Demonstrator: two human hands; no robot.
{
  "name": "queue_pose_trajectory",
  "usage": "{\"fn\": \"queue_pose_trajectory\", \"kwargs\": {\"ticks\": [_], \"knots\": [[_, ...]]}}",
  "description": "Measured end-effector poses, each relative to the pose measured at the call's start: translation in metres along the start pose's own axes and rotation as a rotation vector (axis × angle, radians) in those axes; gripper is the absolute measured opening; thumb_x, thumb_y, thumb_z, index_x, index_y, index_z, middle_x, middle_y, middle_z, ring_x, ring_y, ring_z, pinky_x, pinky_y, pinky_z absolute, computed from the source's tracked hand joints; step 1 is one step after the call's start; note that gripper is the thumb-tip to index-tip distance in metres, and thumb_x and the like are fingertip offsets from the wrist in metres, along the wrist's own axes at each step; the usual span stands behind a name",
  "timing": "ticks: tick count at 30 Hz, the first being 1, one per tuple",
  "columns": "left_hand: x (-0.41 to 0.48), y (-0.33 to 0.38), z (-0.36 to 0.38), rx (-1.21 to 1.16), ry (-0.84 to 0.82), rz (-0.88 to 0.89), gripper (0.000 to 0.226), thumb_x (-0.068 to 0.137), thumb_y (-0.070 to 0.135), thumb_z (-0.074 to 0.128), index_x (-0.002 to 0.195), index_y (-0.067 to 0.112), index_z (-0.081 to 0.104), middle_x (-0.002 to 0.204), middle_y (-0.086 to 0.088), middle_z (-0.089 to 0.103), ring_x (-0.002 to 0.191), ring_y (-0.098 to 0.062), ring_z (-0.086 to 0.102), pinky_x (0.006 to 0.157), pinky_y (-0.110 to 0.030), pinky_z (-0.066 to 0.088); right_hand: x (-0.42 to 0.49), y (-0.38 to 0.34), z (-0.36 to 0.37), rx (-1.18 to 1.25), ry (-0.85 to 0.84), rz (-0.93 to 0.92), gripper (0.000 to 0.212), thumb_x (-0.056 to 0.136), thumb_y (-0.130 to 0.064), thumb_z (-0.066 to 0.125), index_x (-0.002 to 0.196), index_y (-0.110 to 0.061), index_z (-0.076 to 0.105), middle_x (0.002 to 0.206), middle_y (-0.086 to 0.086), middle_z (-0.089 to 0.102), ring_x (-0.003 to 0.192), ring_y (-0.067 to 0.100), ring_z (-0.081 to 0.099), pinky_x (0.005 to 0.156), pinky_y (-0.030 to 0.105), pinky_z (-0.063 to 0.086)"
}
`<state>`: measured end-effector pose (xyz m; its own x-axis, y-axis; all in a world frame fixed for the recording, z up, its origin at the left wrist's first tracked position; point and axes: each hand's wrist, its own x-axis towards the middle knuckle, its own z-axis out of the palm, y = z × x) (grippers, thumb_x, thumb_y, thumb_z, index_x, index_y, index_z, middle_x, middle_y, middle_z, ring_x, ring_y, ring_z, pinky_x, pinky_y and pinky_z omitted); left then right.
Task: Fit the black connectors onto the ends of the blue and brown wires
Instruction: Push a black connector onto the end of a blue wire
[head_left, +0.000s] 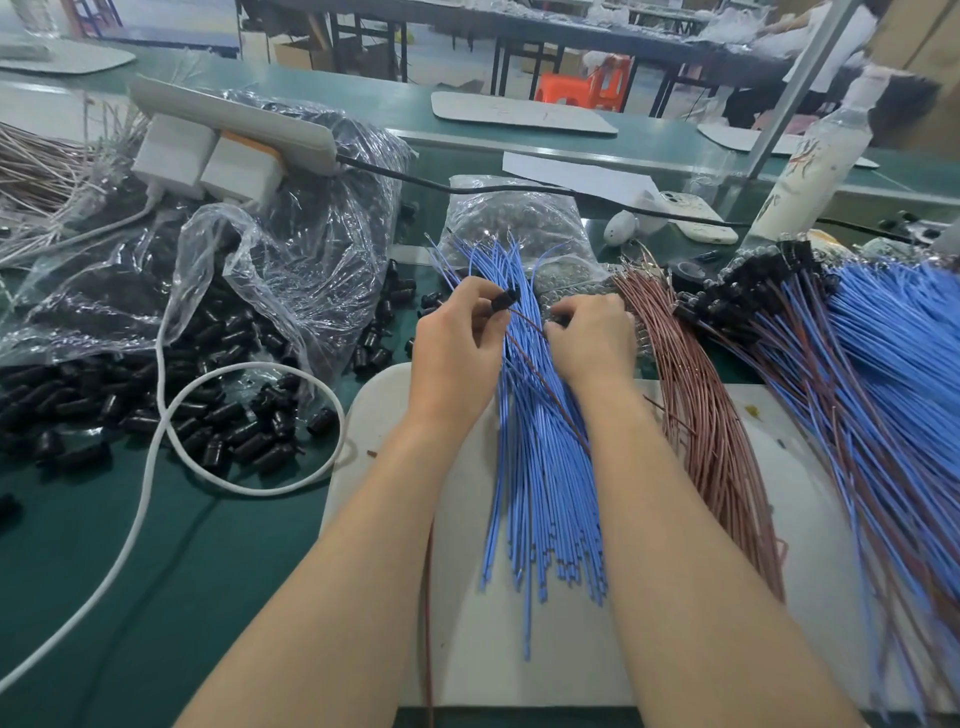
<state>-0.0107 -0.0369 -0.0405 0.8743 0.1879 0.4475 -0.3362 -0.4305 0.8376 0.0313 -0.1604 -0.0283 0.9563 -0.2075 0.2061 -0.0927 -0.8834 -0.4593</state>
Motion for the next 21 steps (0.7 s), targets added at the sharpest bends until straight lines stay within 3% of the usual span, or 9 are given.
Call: {"fn": "queue_pose_trajectory", "kwargs": {"ticks": [6, 9, 12, 17, 21], "knots": [[-0.002, -0.001, 0.002, -0.021, -0.001, -0.004, 0.011, 0.091, 0.006, 0.059, 0.1, 0.012, 0.062, 0.078, 0.014, 0.061, 0.076, -0.004, 0.062, 0.074, -0.012, 0.048, -0.004, 0.0, -0.003, 0.132, 0.023, 0.006, 0.015, 0.093, -0.018, 0.055, 0.104, -0.015, 0.065, 0.113, 0.009, 0.058, 0.11, 0.028, 0.052, 0.096, 0.039, 0.043], [-0.001, -0.001, 0.003, -0.047, 0.005, 0.0, 0.012, 0.091, 0.004, 0.058, 0.101, 0.01, 0.062, 0.079, 0.019, 0.058, 0.076, 0.009, 0.058, 0.073, -0.002, 0.043, -0.007, -0.003, -0.025, 0.491, 0.01, -0.07, 0.004, 0.092, -0.013, 0.055, 0.094, -0.017, 0.058, 0.092, -0.001, 0.064, 0.091, 0.016, 0.063, 0.086, 0.034, 0.051], [0.0, -0.001, 0.003, -0.047, -0.005, 0.001, 0.014, 0.091, 0.003, 0.058, 0.102, 0.01, 0.062, 0.08, 0.021, 0.057, 0.076, 0.014, 0.056, 0.073, 0.001, 0.04, -0.024, -0.005, -0.041, 0.817, -0.101, -0.157, 0.013, 0.091, -0.008, 0.057, 0.089, -0.019, 0.062, 0.085, 0.002, 0.069, 0.075, 0.006, 0.066, 0.073, 0.022, 0.054], [-0.001, 0.0, 0.002, -0.095, -0.018, 0.003, 0.016, 0.09, 0.002, 0.059, 0.103, 0.011, 0.061, 0.082, 0.018, 0.06, 0.078, 0.017, 0.058, 0.077, -0.003, 0.044, -0.042, -0.006, -0.04, 0.853, -0.113, -0.192, 0.019, 0.091, -0.002, 0.058, 0.096, -0.016, 0.07, 0.084, -0.003, 0.07, 0.073, 0.0, 0.063, 0.077, 0.018, 0.054], [-0.001, 0.001, 0.002, -0.132, -0.035, -0.037, 0.017, 0.091, 0.001, 0.056, 0.102, 0.014, 0.06, 0.088, 0.008, 0.065, 0.087, -0.003, 0.064, 0.084, -0.012, 0.048, -0.045, -0.008, -0.039, 0.791, -0.072, -0.222, 0.018, 0.09, -0.004, 0.06, 0.104, -0.014, 0.066, 0.094, 0.005, 0.069, 0.088, 0.014, 0.067, 0.087, 0.031, 0.055]]}}
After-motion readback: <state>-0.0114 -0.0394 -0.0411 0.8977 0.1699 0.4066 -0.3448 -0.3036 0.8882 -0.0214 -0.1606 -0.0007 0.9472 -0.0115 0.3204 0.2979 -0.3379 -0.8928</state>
